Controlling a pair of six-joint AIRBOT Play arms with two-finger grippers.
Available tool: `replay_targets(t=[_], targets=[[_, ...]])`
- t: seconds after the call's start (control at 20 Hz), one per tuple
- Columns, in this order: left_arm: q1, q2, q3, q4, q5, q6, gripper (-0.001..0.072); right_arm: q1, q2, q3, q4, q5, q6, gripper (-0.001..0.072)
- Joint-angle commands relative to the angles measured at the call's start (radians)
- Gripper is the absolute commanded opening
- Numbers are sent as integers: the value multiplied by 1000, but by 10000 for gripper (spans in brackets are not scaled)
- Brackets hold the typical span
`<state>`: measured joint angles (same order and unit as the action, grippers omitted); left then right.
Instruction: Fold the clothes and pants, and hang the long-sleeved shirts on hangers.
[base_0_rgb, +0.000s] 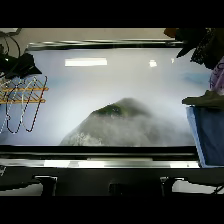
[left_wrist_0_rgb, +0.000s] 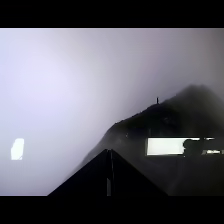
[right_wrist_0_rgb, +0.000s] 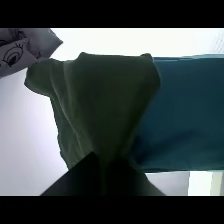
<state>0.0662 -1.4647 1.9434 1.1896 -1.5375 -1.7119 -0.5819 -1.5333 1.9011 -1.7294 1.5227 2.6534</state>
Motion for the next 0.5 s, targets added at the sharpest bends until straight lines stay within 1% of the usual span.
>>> replay_targets(t=[0.0, 0.2, 0.3, 0.45], targets=[[1, 0, 0, 0, -29, 3, 16, -1, 24, 1, -90, 110, -11, 26], [1, 0, 0, 0, -63, 4, 16, -1, 26, -4, -207, 211, -141, 26], [1, 0, 0, 0, -72, 11, 16, -1, 26, -42, -265, 193, -241, 26], [1, 0, 0, 0, -75, 11, 16, -1, 26, -172, -320, 183, -302, 27]])
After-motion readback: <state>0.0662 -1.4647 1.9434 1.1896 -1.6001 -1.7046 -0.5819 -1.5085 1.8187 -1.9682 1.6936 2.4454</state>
